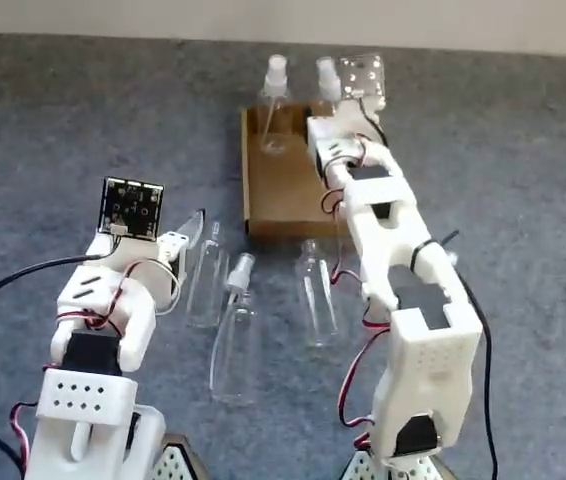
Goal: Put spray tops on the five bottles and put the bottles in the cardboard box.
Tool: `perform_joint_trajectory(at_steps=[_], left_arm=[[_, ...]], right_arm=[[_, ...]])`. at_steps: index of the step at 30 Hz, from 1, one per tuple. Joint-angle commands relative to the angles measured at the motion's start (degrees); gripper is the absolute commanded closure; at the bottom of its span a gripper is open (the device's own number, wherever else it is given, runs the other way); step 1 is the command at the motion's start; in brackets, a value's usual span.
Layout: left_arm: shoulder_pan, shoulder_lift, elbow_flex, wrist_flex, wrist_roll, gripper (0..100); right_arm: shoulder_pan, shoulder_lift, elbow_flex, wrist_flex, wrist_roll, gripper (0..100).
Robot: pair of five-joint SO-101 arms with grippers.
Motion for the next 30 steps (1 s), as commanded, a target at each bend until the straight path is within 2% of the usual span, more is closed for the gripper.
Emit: perform_joint_trajectory(at_steps=[1, 12, 22, 30], left_arm=[[-0.48, 0.13, -0.4, -1.49, -0.18, 79], [-0.4, 0.13, -0.4, -1.49, -0.18, 79], [-0.4, 0.13, -0.4, -1.49, -0.18, 79], [-0.4, 0.13, -0.4, -1.49, -0.18, 79]], right_arm=[[1.19, -0.84, -4.7, -1.45, 0.7, 99.1], [3.21, 5.05, -11.03, -0.92, 0.7, 99.1], [2.59, 7.43, -14.29, 4.79, 0.7, 98.7], [1.8, 7.16, -14.37, 7.6, 0.62, 83.2]])
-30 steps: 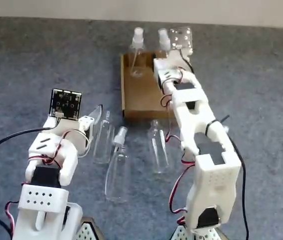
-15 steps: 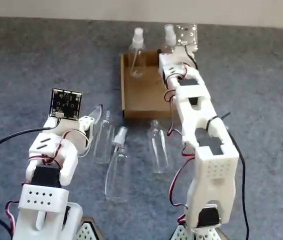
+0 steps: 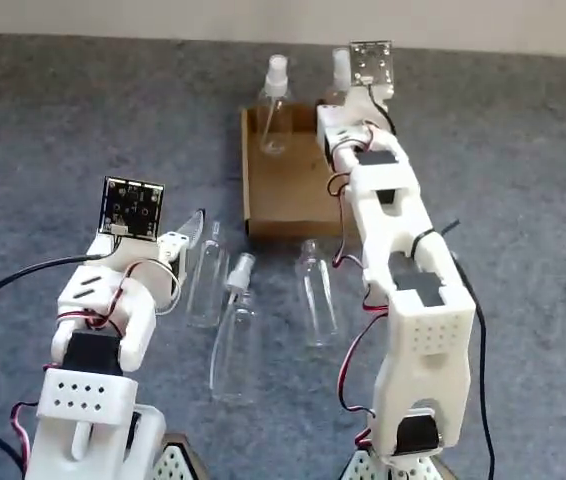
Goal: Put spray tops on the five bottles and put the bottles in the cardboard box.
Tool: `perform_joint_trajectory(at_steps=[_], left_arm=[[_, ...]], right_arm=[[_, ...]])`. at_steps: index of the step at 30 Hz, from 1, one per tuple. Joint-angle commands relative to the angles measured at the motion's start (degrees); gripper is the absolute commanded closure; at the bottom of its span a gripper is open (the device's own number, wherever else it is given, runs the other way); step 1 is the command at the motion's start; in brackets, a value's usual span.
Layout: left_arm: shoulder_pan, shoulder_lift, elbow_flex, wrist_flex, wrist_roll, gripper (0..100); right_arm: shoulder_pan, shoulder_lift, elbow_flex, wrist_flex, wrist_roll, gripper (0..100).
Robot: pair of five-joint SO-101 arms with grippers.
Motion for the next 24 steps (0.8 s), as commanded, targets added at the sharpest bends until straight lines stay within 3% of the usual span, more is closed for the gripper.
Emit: perform_joint_trajectory(at_steps=[1, 11, 19, 24], left_arm=[[-0.4, 0.13, -0.4, -1.49, -0.18, 79], [-0.4, 0.13, -0.4, -1.49, -0.18, 79], [-0.4, 0.13, -0.4, -1.49, -0.18, 79], [-0.4, 0.13, -0.4, -1.49, -0.18, 79]], right_arm=[[-0.57, -1.36, -2.59, 1.01, 0.53, 82.3], [-0.57, -1.45, -5.05, 3.03, 0.53, 72.6], [-0.57, -1.36, -18.68, 15.96, 0.53, 71.5], [-0.22, -1.45, -32.31, 33.36, 0.53, 71.7]])
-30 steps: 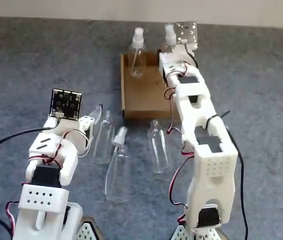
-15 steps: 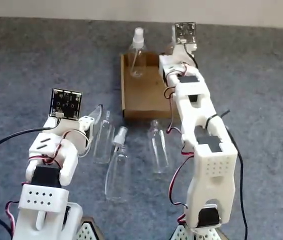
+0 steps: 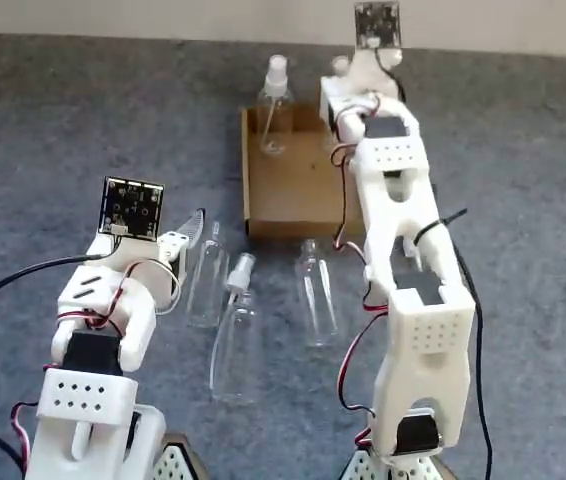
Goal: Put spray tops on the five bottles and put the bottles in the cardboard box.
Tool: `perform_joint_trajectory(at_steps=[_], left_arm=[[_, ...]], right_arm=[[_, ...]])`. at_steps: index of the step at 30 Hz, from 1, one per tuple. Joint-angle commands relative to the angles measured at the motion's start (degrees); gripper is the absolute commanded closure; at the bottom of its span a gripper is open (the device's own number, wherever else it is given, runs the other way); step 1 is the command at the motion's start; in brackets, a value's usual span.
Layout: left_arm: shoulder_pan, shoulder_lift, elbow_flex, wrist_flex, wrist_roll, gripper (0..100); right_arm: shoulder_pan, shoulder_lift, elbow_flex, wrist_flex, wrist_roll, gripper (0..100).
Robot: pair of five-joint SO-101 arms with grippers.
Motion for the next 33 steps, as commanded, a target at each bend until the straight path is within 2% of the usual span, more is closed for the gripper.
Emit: perform_joint_trajectory(at_steps=[1, 8, 13, 18, 24, 28, 33], left_arm=[[-0.4, 0.13, -0.4, -1.32, -0.18, 79], [-0.4, 0.13, -0.4, -1.32, -0.18, 79], [-0.48, 0.13, -0.48, -1.32, -0.18, 79], [-0.48, 0.13, -0.48, -1.32, -0.18, 79], [-0.48, 0.13, -0.57, -1.32, -0.18, 79], [-0.48, 0.13, -0.57, -1.32, -0.18, 79], [-0.48, 0.13, -0.57, -1.32, -0.18, 79]], right_arm=[[-0.31, -1.54, -13.49, 14.73, 0.44, 71.7], [-0.57, -1.27, -36.35, 47.08, 0.62, 72.1], [-1.36, -1.19, -46.81, 65.98, 0.7, 81.9], [-2.51, -1.71, -39.78, 65.71, 4.57, 84.4], [-3.21, -8.48, -24.31, 65.8, 4.66, 84.4], [2.24, -16.4, -10.15, 65.71, 5.1, 84.2], [15.6, -22.11, 4.79, 62.2, 8.26, 84.1]])
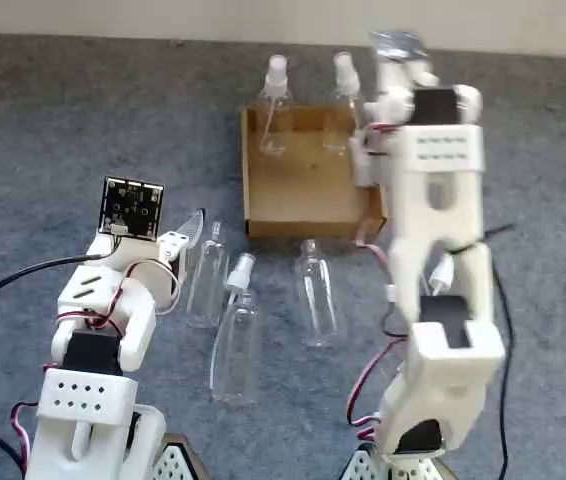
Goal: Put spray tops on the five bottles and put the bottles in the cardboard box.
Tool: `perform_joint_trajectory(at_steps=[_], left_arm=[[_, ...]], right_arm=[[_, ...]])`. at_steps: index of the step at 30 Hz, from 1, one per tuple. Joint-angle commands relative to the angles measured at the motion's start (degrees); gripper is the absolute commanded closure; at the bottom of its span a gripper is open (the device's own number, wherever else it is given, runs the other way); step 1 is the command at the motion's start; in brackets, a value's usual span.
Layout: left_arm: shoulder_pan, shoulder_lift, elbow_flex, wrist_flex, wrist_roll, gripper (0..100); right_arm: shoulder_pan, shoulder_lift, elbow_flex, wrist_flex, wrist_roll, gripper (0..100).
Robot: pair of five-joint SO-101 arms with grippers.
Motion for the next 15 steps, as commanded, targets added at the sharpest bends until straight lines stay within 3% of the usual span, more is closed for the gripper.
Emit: perform_joint_trajectory(at_steps=[1, 6, 15], left_arm=[[-0.57, 0.13, -0.57, -1.32, -0.18, 79], [-0.48, 0.13, -0.57, -1.32, -0.18, 79], [-0.48, 0.13, -0.57, -1.32, -0.18, 79]], right_arm=[[10.68, -5.49, 9.01, -3.74, 3.96, 84.0], [18.68, -5.41, 23.25, -11.82, 4.57, 75.5], [18.86, -5.41, 46.9, -32.22, 4.48, 72.8]])
